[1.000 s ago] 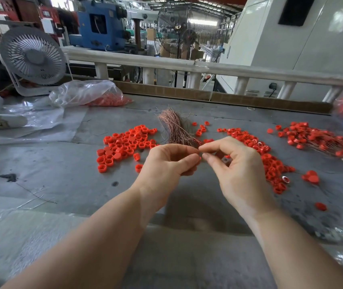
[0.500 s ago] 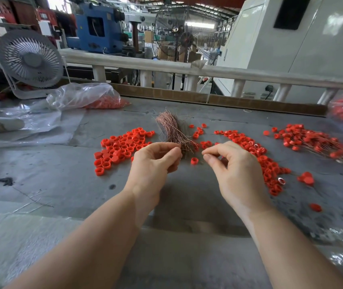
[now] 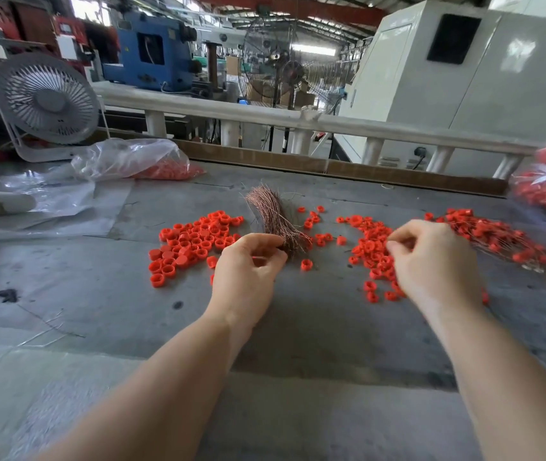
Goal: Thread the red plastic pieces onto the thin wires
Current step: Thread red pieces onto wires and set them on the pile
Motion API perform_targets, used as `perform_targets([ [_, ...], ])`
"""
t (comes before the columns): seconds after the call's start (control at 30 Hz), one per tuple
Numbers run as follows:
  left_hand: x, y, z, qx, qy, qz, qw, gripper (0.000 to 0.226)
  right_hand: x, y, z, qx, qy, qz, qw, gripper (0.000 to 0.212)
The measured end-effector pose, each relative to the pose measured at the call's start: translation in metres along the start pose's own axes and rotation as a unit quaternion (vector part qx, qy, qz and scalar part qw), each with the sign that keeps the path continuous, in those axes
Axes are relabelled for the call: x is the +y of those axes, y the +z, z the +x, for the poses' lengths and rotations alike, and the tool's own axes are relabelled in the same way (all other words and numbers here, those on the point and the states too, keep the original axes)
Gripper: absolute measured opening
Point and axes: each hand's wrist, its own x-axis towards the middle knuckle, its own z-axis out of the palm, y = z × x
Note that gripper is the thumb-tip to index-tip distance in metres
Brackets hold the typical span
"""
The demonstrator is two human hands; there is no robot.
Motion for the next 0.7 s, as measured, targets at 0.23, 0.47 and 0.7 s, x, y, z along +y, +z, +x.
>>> perform_targets([
  [0.23, -0.006, 0.0, 0.004, 0.026, 0.003, 0.077, 0.997, 0.02, 0.06, -0.012, 0.034, -0.034, 0.15, -0.146, 0.977, 0.006],
  [0.47, -0.012, -0.004, 0.012, 0.059, -0.01, 0.115, 0.992, 0.016, 0.084, -0.004, 0.037, -0.066, 0.189, -0.239, 0.95, 0.011],
  [0.7, -0.013, -0.005, 0.015, 0.079, 0.013, 0.159, 0.984, 0.018, 0.048, 0.002, 0.028, -0.043, 0.062, -0.19, 0.979, 0.012],
])
